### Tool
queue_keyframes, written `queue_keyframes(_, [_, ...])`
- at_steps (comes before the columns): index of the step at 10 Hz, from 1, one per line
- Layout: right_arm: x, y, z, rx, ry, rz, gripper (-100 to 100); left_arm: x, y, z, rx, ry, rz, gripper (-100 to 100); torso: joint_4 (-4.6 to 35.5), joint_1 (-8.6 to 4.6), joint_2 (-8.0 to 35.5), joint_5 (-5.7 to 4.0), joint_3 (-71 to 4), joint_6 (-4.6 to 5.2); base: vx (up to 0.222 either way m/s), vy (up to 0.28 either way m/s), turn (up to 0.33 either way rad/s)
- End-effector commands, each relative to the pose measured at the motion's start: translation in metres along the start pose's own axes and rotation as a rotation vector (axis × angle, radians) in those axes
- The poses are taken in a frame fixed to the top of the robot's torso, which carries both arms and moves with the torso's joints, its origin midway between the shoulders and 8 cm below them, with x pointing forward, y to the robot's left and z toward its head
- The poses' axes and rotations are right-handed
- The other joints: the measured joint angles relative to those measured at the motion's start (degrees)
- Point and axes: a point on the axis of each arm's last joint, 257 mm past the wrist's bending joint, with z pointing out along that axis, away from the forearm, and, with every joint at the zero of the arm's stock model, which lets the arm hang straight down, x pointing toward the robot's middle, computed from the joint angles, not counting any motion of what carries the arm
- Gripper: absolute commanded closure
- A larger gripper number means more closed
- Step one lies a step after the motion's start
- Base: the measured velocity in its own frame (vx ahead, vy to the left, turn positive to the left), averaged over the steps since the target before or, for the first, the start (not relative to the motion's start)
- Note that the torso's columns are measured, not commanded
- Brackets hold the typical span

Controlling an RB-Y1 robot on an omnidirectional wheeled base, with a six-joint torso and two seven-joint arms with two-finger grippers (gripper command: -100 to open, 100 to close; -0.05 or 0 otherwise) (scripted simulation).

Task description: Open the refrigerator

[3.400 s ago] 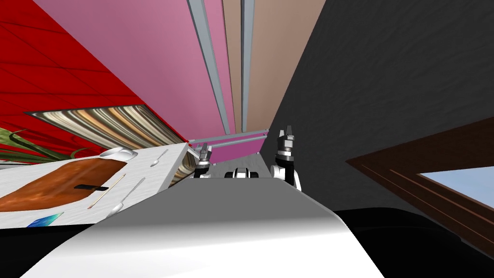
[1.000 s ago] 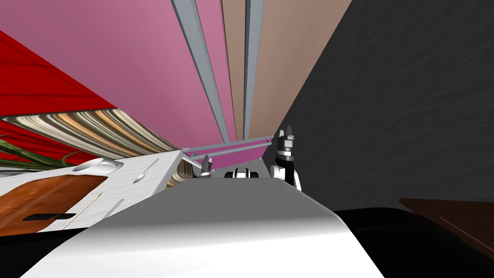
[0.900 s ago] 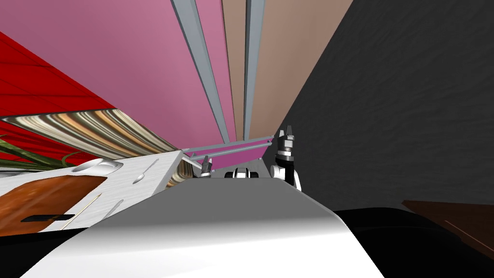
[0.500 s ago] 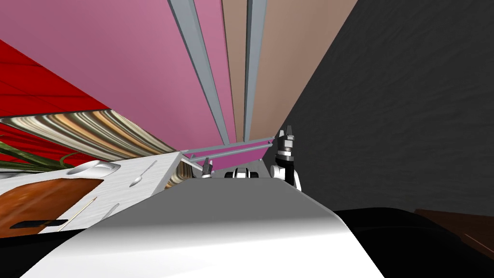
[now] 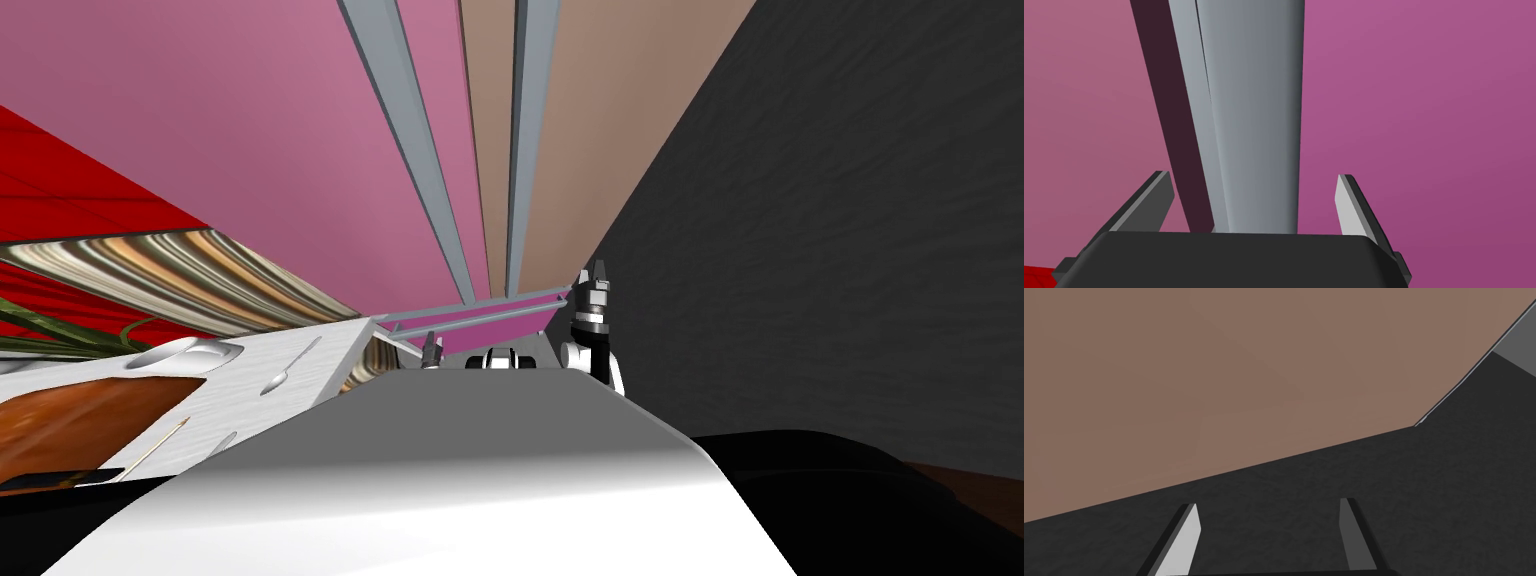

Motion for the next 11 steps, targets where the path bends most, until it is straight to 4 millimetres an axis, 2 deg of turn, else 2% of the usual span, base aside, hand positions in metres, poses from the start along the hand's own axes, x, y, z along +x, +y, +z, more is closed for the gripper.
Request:
queue_keyframes(1, [0.0, 0.0, 0.0, 0.0, 0.0, 0.0, 0, 0.006, 0.01, -0.011, -0.024, -0.014, -0.018, -100, 0.0, 0.01, -0.1, 0.0, 0.0, 0.0, 0.054, -0.001, 0.011])
queue_keyframes(2, [0.0, 0.0, 0.0, 0.0, 0.0, 0.0, 0, 0.012, 0.015, -0.018, -0.037, -0.022, -0.032, -100, 0.0, 0.01, -0.1, 0.0, -0.1, 0.0, 0.056, -0.003, 0.014])
queue_keyframes(3, [0.0, 0.0, 0.0, 0.0, 0.0, 0.0, 0, 0.008, 0.014, -0.015, -0.032, -0.017, -0.024, -100, 0.0, 0.01, -0.1, 0.0, -0.1, 0.0, 0.025, -0.002, 0.003])
queue_keyframes(4, [0.0, 0.0, 0.0, 0.0, 0.0, 0.0, 0, 0.006, 0.013, -0.002, -0.031, -0.015, -0.026, -100, 0.0, 0.03, 0.0, 0.0, 0.0, 0.0, 0.005, -0.012, 0.018])
queue_keyframes(5, [0.0, 0.0, 0.0, 0.0, 0.0, 0.0, 0, 0.006, 0.013, -0.002, -0.031, -0.015, -0.026, -100, 0.0, 0.0, 0.1, 0.0, 0.0, 0.0, -0.001, -0.017, 0.01])
queue_keyframes(6, [0.0, 0.0, 0.0, 0.0, 0.0, 0.0, 0, 0.004, 0.012, 0.012, -0.031, -0.013, -0.026, -100, 0.0, 0.0, 0.0, 0.0, 0.0, 0.01, -0.008, -0.019, 0.016])
queue_keyframes(9, [0.0, 0.0, 0.0, 0.0, 0.0, 0.0, 0, 0.003, 0.012, 0.012, -0.03, -0.013, -0.026, -100, 0.0, 0.04, 0.0, 0.01, 0.0, -0.01, -0.003, -0.009, 0.002])
queue_keyframes(10, [0.0, 0.0, 0.0, 0.0, 0.0, 0.0, 0, 0.006, 0.013, -0.002, -0.031, -0.015, -0.026, 100, 0.0, 0.06, -0.1, 0.02, 0.0, 0.0, 0.006, 0.014, -0.017])
queue_keyframes(11, [0.0, 0.0, 0.0, 0.0, 0.0, 0.0, 0, 0.006, 0.013, -0.002, -0.031, -0.015, -0.026, 100, -0.1, 0.12, -0.1, 0.11, 0.0, 0.01, 0.003, 0.022, -0.006])
